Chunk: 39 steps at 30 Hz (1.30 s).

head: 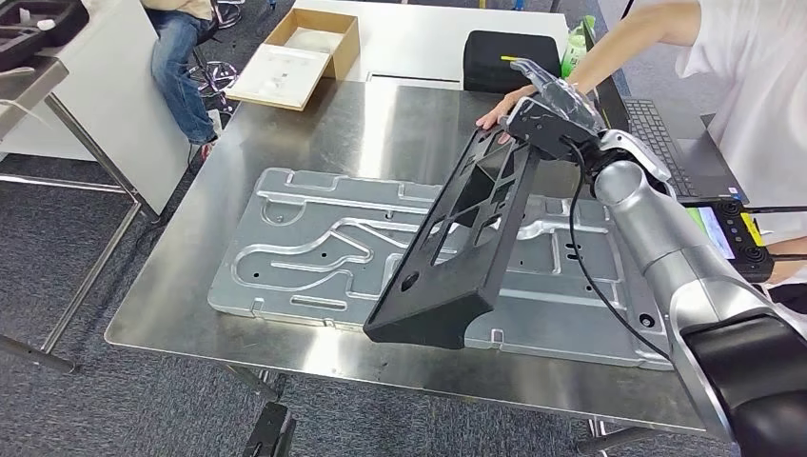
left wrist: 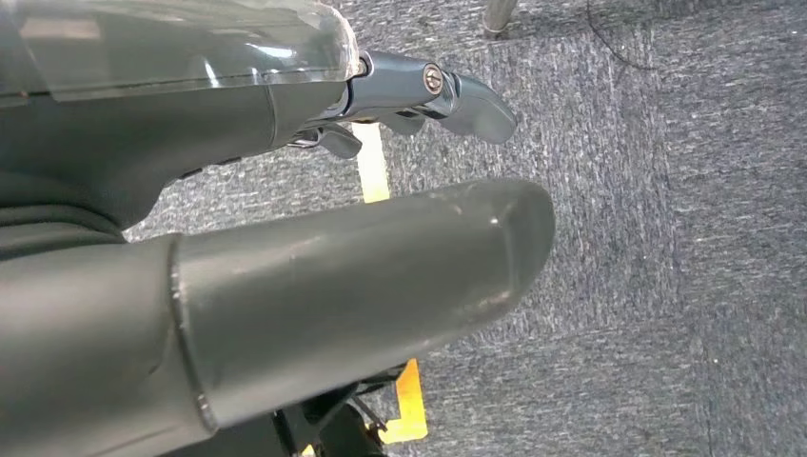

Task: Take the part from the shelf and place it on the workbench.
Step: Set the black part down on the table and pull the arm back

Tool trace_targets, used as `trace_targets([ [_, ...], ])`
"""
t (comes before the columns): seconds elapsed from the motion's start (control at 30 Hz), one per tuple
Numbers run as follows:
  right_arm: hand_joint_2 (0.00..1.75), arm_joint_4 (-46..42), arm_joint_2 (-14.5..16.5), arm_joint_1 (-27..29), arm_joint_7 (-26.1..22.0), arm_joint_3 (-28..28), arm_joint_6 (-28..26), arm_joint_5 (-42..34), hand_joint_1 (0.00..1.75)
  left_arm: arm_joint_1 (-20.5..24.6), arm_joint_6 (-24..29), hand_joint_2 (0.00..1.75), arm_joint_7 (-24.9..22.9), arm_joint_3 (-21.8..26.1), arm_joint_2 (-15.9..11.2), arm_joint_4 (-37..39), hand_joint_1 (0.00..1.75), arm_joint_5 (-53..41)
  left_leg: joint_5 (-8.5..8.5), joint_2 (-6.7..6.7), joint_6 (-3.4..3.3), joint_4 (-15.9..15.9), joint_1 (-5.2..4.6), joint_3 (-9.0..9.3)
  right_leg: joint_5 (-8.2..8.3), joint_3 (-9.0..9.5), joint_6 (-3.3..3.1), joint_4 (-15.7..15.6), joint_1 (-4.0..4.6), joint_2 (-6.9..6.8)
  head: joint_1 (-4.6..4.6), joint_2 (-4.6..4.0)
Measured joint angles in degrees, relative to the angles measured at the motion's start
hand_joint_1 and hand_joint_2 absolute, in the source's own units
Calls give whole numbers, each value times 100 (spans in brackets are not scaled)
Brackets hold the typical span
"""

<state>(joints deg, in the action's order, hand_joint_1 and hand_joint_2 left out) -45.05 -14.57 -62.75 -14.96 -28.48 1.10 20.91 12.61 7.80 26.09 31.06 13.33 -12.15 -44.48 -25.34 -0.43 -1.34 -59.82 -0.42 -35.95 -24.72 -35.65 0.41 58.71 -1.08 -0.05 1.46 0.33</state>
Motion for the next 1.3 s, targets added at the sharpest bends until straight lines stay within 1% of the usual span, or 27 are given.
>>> trace_targets([
  [0.03, 0, -23, 1, -1, 2, 7, 2, 6, 0, 2, 1, 0, 1, 0, 0, 0, 0, -2, -140, 2, 32, -214, 5, -90, 11, 14, -32, -20, -19, -13, 2, 0],
  [0.1, 0, -48, 1, -2, 6, 15, 4, 14, 0, -3, 1, 0, 1, 0, -1, 0, 0, -4, -514, 8, 86, -950, 42, -415, 12, 22, -68, -24, -21, -37, 4, 0],
  [0.13, 0, -52, 1, 0, 9, 17, 7, 16, 0, -10, 1, 0, 1, 0, -1, 0, 0, -4, -650, 9, 109, -1323, 59, -584, 9, 21, -73, -19, -20, -42, 4, 0],
  [0.17, 0, -55, 1, 2, 13, 17, 9, 19, 0, -18, 1, 0, 1, 0, -2, 0, 0, -4, -683, 9, 126, -1529, 74, -682, 6, 21, -72, -14, -22, -44, 4, 0],
  [0.2, 0, -59, 1, 3, 16, 19, 13, 20, 0, -22, 1, 0, 1, 0, -2, 0, 0, -4, -601, 10, 138, -1508, 89, -675, 0, 24, -68, -7, -26, -43, 4, 0],
  [0.23, 0, -64, 1, 3, 16, 19, 15, 21, 0, -23, 1, 0, 1, 0, -2, 0, 0, -4, -420, 10, 142, -1248, 102, -553, -9, 31, -58, 2, -32, -40, 4, 0],
  [0.3, 0, -80, 1, 2, 15, 27, 16, 22, 0, -18, 1, 0, 1, 0, -2, 0, 0, -4, -43, 11, 133, -430, 115, -164, -37, 35, -17, 29, -29, -30, 4, 0],
  [0.33, 0, -85, 0, 0, 17, 35, 16, 23, 0, -15, 1, 0, 1, 0, -2, 0, 0, -4, 46, 8, 118, -133, 111, -23, -43, 25, 10, 40, -22, -23, 3, 0],
  [0.4, 0, -87, -2, -2, 26, 52, 13, 25, 0, -17, 1, 0, 1, 0, -2, 0, 0, -4, 43, 4, 81, 58, 93, 61, -35, -1, 70, 42, -6, -12, 2, 0],
  [0.47, 0, -87, -12, -1, 33, 69, 11, 27, 0, -20, 2, 0, 2, 0, -1, 0, 0, -4, 62, 9, 10, 102, 99, 74, -45, 0, 135, 36, -21, -5, 1, 0],
  [0.5, 0, -89, -23, -4, 34, 79, 12, 28, 0, -17, 3, 0, 4, 0, 0, 0, 0, -4, 80, 15, -34, 133, 105, 92, -108, -27, 158, 106, -30, -4, 0, 0],
  [0.57, 0, -95, -44, -7, 33, 96, 15, 28, 0, -2, 2, 0, 8, 0, 3, 0, 0, -4, 104, 32, -95, 184, 119, 120, -395, -237, 185, 580, -35, -1, -2, 0],
  [0.63, 0, -98, -47, 6, 29, 99, 20, 27, 0, 8, 2, 0, 10, 1, 5, 0, 0, -3, 98, 41, -118, 182, 114, 121, -713, -605, 203, 1339, -31, 0, 0, 0],
  [0.67, 0, -98, -47, 17, 28, 99, 22, 27, 0, 9, 1, 0, 10, 2, 6, 0, 0, -3, 91, 42, -125, 174, 111, 122, -764, -734, 210, 1589, -34, -1, -1, 0],
  [0.7, 0, -98, -48, 26, 28, 99, 25, 28, 0, 8, 1, 0, 10, 2, 7, 0, 0, -2, 82, 37, -127, 163, 111, 124, -704, -769, 212, 1633, -38, -1, -1, 0],
  [0.73, 0, -99, -48, 31, 28, 99, 26, 28, 0, 8, 1, 0, 10, 2, 8, 0, 0, -2, 69, 27, -122, 148, 113, 128, -537, -684, 210, 1435, -45, -2, -1, 0],
  [0.8, 0, -107, -49, 27, 29, 99, 30, 29, 0, 10, 1, 0, 10, 2, 13, 0, 0, -2, 28, 1, -90, 105, 110, 133, -154, -320, 195, 667, -57, -6, -1, 0],
  [0.83, 0, -113, -47, 23, 27, 99, 34, 31, 0, 13, 2, 0, 11, 2, 15, 0, 0, -2, 10, -12, -67, 79, 102, 124, -48, -176, 181, 353, -47, -2, 2, 0],
  [0.87, 0, -119, -45, 22, 22, 99, 40, 36, 0, 19, 2, 0, 13, 2, 15, 0, 0, -1, 0, -21, -40, 60, 92, 113, -16, -99, 164, 173, -35, 1, 2, 0],
  [0.97, 0, -128, -39, 27, 11, 101, 61, 55, 0, 31, 3, 0, 17, 2, 16, 0, 0, 4, -10, -33, 39, 56, 76, 87, -32, -92, 88, 112, -24, 4, 2, 0],
  [1.03, 0, -140, -37, 26, 11, 101, 70, 62, 0, 36, 3, 0, 17, 2, 16, 0, 0, 4, -165, -15, 94, -145, 79, 4, -20, -67, 22, 87, -51, -12, 3, 0],
  [1.07, 0, -145, -36, 26, 13, 101, 74, 64, 0, 38, 3, 0, 16, 2, 15, 0, 0, 4, -326, -4, 116, -419, 88, -115, -18, -57, -5, 77, -56, -20, 4, 0],
  [1.13, 0, -149, -36, 29, 14, 101, 75, 67, 0, 37, 3, 0, 16, 2, 15, 0, 0, 4, -676, 5, 141, -1194, 96, -461, -24, -55, -31, 78, -43, -26, 4, 0],
  [1.17, 0, -149, -36, 33, 14, 101, 75, 69, 0, 33, 3, 0, 16, 2, 15, 0, 0, 4, -757, 6, 144, -1491, 99, -603, -27, -53, -35, 80, -36, -26, 3, 0],
  [1.2, 0, -149, -36, 36, 14, 101, 74, 71, 0, 30, 3, 0, 16, 2, 15, 0, 0, 4, -720, 6, 139, -1576, 100, -647, -29, -49, -37, 82, -32, -22, 4, 0],
  [1.23, 0, -149, -36, 38, 14, 101, 73, 74, 0, 30, 3, 0, 16, 2, 15, 0, 0, 3, -574, 6, 126, -1429, 99, -579, -32, -39, -39, 84, -28, -16, 4, 0],
  [1.3, 0, -156, -37, 36, 14, 101, 72, 78, 0, 36, 3, 0, 16, 2, 14, 0, 0, 2, -166, 4, 80, -660, 96, -218, -43, -17, -29, 88, -20, 0, 3, 0],
])
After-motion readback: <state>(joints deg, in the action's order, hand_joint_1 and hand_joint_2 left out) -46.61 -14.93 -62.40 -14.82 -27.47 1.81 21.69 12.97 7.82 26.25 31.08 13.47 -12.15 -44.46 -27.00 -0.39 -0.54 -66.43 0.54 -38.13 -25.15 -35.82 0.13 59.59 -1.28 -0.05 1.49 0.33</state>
